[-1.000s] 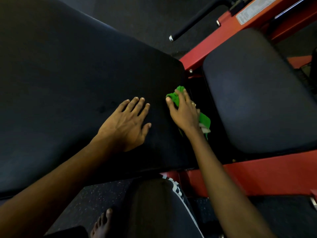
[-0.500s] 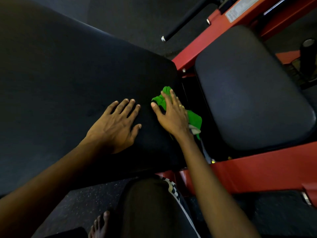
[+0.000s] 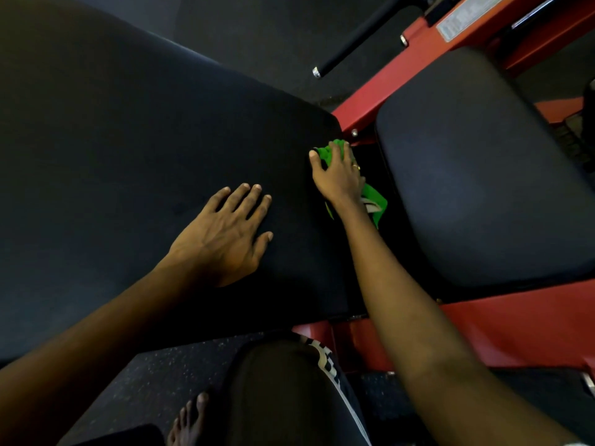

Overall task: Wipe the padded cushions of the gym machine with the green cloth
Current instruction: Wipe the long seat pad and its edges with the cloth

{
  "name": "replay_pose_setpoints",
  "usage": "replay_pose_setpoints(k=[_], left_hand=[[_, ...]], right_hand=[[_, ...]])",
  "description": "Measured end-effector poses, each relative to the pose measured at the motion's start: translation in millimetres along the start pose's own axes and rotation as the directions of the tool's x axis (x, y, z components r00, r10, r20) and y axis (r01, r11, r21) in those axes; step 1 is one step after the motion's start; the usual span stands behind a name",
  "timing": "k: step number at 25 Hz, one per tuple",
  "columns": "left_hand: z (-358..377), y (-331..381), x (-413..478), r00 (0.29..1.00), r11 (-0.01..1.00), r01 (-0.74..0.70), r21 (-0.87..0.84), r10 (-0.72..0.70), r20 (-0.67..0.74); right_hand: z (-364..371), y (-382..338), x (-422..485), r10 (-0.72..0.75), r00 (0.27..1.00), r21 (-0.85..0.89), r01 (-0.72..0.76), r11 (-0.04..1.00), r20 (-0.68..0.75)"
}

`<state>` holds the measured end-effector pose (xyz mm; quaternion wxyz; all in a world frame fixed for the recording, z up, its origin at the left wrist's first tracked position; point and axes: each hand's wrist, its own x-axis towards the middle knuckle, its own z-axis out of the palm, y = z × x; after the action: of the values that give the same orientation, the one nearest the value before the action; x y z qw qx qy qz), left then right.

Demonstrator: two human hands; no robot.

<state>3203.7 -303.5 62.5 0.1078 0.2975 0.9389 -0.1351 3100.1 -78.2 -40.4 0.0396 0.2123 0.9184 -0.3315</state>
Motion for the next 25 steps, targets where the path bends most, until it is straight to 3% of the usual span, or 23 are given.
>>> replay_pose_setpoints(k=[3,8,17,25], left_hand=[[-0.6,-0.2,0.2,1.0,1.0,0.0,-0.004,0.0,-0.012],[-1.1,-0.6,0.2,1.0,1.0,0.001,-0.009,-0.001,-0.01],[3.9,-2.7,0.9,1.0,1.0,-0.011,-0.012,0.01,-0.029],[2.9,-4.5,2.2,1.0,1.0,-0.019,-0.02,0.019,-0.019]], right_hand=[[1.1,2.7,-36.5,-0.044,0.999,-0.011,0.044,0.999,0.009],[3.7,44.3,-139.9,0.055,0.996,-0.025,-0.057,0.998,-0.075],[2.3,14.0,-6.0,0.121,0.99,0.037,-0.119,0.992,-0.065],[8.2,37.4,-151.8,0.071,0.992,-0.029,-0.075,0.997,-0.106]])
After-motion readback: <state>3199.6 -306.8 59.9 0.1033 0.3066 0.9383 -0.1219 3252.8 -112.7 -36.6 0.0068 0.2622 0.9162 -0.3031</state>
